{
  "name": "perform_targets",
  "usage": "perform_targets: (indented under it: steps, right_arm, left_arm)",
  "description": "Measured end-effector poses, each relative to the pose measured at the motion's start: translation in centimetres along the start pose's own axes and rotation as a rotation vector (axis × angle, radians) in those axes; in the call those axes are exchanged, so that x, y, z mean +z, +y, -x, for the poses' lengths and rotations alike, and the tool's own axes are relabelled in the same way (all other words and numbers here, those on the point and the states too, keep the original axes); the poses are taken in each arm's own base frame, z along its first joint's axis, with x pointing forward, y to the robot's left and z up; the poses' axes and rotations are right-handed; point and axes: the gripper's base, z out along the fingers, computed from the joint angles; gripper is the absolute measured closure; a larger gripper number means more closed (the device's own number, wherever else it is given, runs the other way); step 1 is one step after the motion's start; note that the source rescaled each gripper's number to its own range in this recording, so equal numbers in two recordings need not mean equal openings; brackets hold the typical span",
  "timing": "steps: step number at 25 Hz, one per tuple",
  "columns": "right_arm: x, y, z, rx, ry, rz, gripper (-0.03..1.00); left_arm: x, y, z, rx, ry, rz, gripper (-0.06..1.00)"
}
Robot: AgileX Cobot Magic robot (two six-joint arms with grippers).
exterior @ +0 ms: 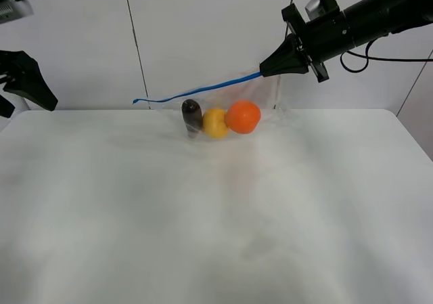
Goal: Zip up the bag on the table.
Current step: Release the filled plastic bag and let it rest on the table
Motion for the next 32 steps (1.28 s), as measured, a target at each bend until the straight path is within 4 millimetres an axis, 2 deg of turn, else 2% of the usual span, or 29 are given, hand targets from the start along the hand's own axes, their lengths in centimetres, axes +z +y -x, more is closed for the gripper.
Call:
perform_targets:
  steps: [5,9,12,16,18,19,23,24,27,32]
  right_arm:
    - [2.8,0.6,-1.2,-0.026,0.090,0.001,0.97]
    - [4.4,-0.9,-1.7,-0.028,0.160,-0.066,0.97]
    - [4.9,-2.0,-2.0,-0.015,0.195,-0.125,0.97]
    - [4.8,-2.4,-2.1,-0.017,0.209,-0.161,0.94]
    - [4.8,-2.4,-2.1,-0.017,0.211,-0.165,0.85]
    - [4.8,-2.4,-2.1,-0.017,0.211,-0.165,0.76]
    - [4.6,-2.4,-2.1,-0.029,0.214,-0.182,0.25]
    - [4.4,-2.4,-2.1,-0.044,0.217,-0.206,0.16]
    - [2.4,-1.8,-1.5,-0.097,0.202,-0.353,0.07]
    - [-2.0,-0.5,-0.6,-0.161,0.121,-0.628,0.04]
  left_arm:
    - [-3.6,-1.4,-1.0,0.028,-0.092,0.018,-0.05]
    - [-5.4,-2.1,-1.7,0.029,-0.140,0.029,-0.05]
    - [-6.3,-2.5,-2.1,0.035,-0.165,0.033,-0.05]
    - [-7.0,-2.8,-2.4,0.040,-0.186,0.038,-0.05]
    - [-7.1,-2.9,-2.5,0.039,-0.190,0.038,-0.05]
    - [-7.2,-2.9,-2.5,0.037,-0.191,0.038,-0.05]
    - [-7.2,-2.9,-2.5,0.027,-0.192,0.037,-0.05]
    - [-7.2,-2.9,-2.5,0.025,-0.192,0.037,-0.05]
    - [-7.2,-2.8,-2.5,0.015,-0.190,0.043,-0.05]
    - [-7.2,-2.2,-3.4,-0.013,-0.167,0.122,-0.04]
